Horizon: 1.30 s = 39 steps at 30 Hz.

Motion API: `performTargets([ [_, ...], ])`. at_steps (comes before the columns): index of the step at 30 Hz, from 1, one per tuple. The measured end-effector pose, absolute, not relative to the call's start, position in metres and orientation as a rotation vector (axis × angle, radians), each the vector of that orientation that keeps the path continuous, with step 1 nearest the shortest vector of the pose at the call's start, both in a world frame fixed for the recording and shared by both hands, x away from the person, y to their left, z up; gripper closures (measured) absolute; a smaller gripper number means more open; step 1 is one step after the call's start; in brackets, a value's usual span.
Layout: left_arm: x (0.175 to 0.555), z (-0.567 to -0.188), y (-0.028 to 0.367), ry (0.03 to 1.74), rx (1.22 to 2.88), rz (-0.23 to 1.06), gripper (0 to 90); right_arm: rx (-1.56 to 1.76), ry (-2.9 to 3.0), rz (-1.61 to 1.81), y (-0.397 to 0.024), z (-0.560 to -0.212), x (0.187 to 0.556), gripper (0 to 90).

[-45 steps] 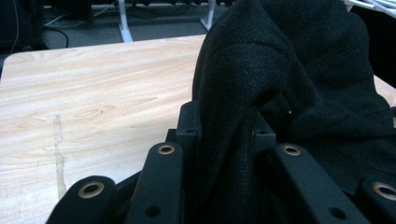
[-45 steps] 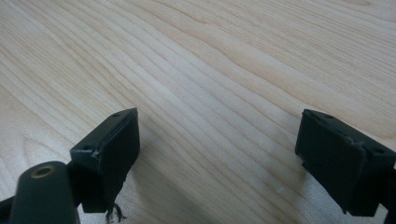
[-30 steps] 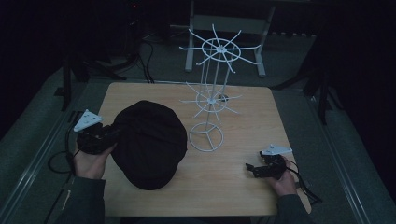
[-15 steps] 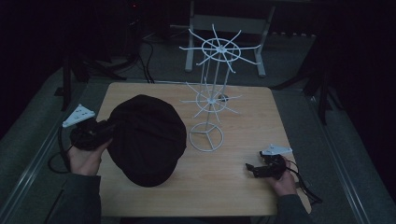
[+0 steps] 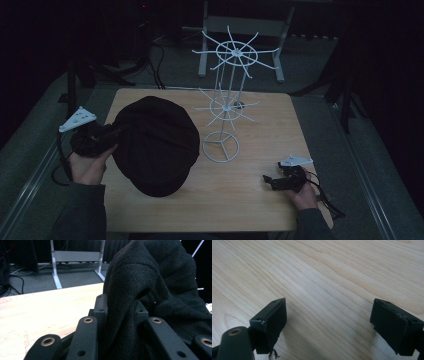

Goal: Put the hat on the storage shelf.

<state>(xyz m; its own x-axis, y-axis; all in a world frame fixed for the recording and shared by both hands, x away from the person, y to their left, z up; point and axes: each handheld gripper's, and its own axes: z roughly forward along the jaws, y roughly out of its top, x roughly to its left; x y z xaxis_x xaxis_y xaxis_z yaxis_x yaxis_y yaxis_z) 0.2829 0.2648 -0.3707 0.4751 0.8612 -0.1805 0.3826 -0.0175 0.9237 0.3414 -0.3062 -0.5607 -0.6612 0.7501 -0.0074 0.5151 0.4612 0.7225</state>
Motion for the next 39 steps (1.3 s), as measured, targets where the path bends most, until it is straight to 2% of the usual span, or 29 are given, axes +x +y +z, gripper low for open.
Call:
performTargets([
  [39, 0.286, -0.336, 0.261, 0.998, 1.598, 0.539, 73.5, 1.074, 2.39, 1.015, -0.306, -0.561, 0.341, 13.7],
])
